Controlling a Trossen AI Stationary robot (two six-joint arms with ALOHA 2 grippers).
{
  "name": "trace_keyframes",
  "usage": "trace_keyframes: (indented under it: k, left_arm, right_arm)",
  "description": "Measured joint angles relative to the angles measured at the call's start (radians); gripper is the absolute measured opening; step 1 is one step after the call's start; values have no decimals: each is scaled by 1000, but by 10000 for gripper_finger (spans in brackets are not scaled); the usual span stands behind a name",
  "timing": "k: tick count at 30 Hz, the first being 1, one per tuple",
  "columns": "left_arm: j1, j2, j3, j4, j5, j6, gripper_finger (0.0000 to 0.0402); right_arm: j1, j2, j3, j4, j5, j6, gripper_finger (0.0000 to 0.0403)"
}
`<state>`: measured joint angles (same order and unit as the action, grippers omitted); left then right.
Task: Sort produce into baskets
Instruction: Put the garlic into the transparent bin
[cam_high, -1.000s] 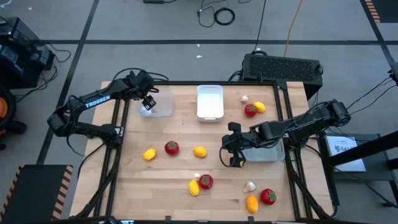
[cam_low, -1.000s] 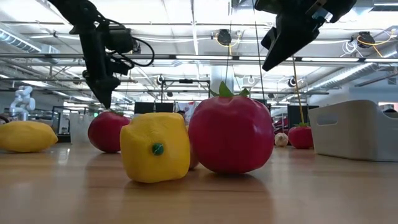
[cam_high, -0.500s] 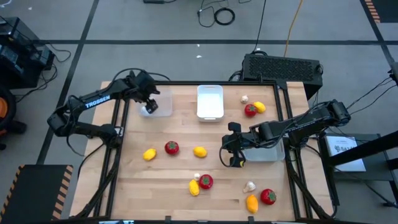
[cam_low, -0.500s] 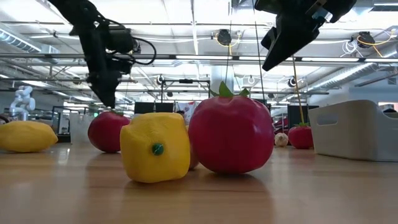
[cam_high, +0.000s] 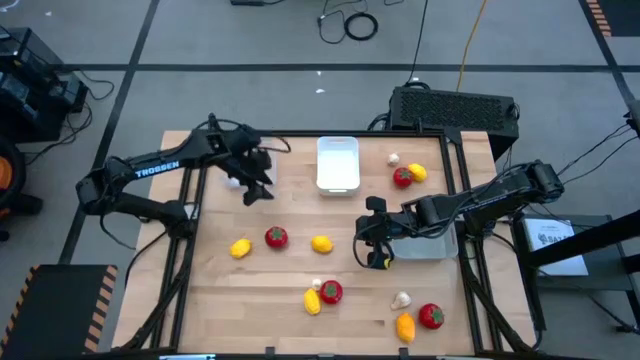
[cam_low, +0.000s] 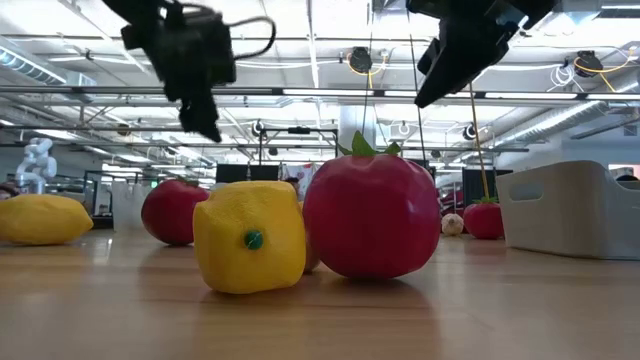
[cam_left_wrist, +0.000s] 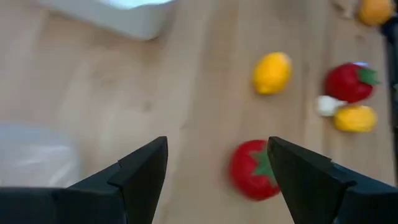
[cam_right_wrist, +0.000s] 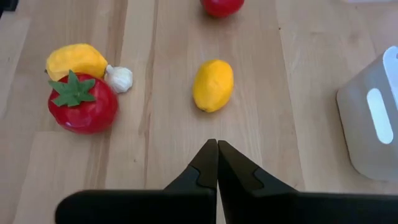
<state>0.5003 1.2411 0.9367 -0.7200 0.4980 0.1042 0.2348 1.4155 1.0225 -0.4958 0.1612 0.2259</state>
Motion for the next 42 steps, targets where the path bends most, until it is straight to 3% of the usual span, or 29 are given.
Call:
trace_keyframes:
  k: [8,15,21,27,37,42]
  left_arm:
    - [-329,0,0,162,-31,-56,283]
    - [-606,16,-9,359,-160,-72,283]
    - [-775,114,-11,456,-275,-72,283]
    - [-829,258,-11,570,-392,-4,283]
    - [-827,447,-2,716,-371,33,278]
    - [-826,453,2,762,-333,34,233]
  right_arm:
    - [9,0,0,-1,-2,70,0]
    - [24,0,0,-7,-5,133,0]
    - [54,0,0,-10,-5,152,0]
    - [62,0,0,-6,-5,151,0]
    - [61,0,0,-2,-1,83,0]
    - [56,0,0,-1,3,64,0]
